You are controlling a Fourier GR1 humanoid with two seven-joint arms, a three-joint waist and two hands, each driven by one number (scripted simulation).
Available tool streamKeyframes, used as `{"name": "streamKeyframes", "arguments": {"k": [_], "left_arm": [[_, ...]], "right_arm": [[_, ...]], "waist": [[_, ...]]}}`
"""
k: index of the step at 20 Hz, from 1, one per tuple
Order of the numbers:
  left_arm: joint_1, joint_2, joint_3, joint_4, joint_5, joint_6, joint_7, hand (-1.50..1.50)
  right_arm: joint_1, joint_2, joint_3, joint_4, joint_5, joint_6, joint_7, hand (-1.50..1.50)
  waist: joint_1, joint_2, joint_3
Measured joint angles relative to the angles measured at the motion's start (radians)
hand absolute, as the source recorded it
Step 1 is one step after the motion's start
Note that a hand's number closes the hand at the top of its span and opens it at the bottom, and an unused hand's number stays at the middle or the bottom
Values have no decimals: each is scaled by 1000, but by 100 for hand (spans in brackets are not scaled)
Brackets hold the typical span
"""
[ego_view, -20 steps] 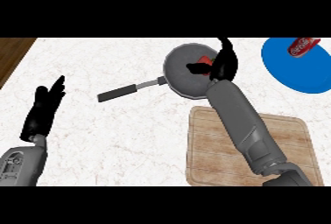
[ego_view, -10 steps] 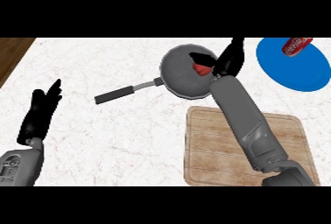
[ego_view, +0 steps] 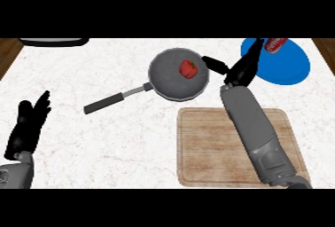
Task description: Pick the bell pepper from the cutting board and place it in the pan
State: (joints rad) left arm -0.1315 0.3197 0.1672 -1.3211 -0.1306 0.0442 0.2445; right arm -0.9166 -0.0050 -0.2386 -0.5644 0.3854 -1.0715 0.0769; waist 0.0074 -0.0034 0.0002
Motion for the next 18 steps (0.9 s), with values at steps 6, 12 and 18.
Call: {"name": "streamKeyframes", "arguments": {"k": [6, 12, 18], "left_arm": [[45, 18, 32, -10, 12, -5, 5, 0], [57, 17, 46, -14, 12, 6, 4, 0], [61, 21, 48, -25, 16, -7, 3, 0]], "right_arm": [[239, 1, 106, -290, 1, 53, 52, -150], [517, -43, 206, -637, 23, 171, 144, -150], [838, -119, 290, -1033, 58, 281, 256, -150]], "waist": [[-43, -15, -1], [-68, -20, -3], [-61, -14, -3]]}}
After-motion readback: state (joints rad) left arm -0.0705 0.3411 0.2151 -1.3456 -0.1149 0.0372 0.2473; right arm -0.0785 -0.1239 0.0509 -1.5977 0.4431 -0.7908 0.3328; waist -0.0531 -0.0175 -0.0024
